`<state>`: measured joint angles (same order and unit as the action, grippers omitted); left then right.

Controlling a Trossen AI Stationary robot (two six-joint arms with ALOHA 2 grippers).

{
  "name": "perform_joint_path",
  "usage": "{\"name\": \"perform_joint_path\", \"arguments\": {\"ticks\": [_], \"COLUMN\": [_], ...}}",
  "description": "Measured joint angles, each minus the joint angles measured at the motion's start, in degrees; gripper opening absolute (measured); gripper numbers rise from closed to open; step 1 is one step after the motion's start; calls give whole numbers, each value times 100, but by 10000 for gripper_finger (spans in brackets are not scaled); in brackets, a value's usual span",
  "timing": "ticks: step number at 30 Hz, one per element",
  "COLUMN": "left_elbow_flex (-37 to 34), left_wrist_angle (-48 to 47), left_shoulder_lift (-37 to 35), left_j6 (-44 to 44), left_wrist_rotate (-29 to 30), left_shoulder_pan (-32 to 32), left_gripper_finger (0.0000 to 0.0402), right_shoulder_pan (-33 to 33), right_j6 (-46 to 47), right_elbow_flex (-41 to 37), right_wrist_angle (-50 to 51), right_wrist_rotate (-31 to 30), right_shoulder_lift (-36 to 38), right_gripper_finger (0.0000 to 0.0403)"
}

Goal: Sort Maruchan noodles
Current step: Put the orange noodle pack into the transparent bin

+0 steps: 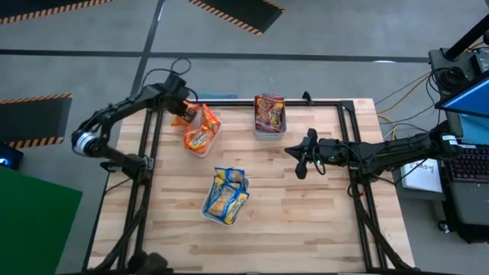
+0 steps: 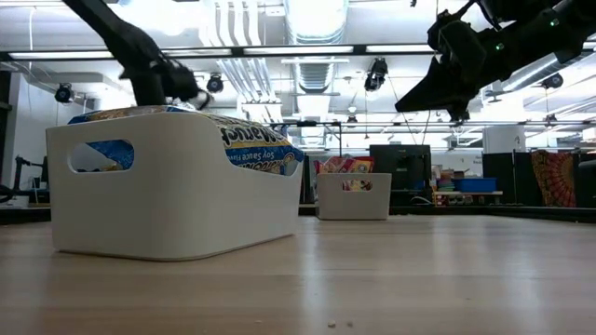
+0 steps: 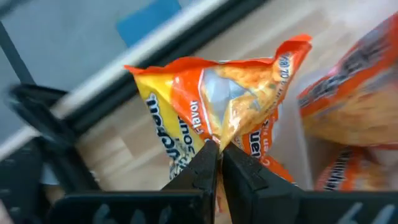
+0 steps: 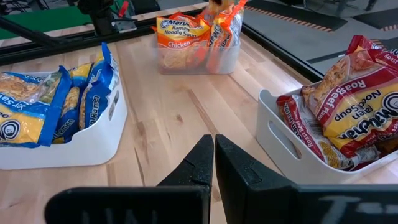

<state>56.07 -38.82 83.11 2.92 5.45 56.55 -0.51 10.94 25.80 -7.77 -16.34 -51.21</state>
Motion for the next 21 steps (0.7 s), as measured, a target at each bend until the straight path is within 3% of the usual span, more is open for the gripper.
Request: {"name": "perform_joint_path", "arguments": {"ticks": [5,12,17,21], "left_elbow_flex": [2,4,8,4], "left_wrist_angle": [-111,-177,-335,-501], "left_shoulder_lift": [-725,-1721,-2085,-2048], "left_j6": [-32,-338,-716,-976], "left_wrist_rotate": [-40,-704,-664,-139], "left_shoulder_pan": [-39,-455,-1101,-1616], "left_gripper_finger": [1,0,0,0], "right_shoulder_pan": [0,0,1,0], "right_j6": [0,0,0,0], "right_elbow_flex": [0,0,0,0], "right_wrist_angle": [0,-4,-18,-22], "right_wrist_rotate": [1,0,0,0], "right_shoulder_lift": [-1,0,-1,-1], "right_gripper_finger": [9,9,9,9]}}
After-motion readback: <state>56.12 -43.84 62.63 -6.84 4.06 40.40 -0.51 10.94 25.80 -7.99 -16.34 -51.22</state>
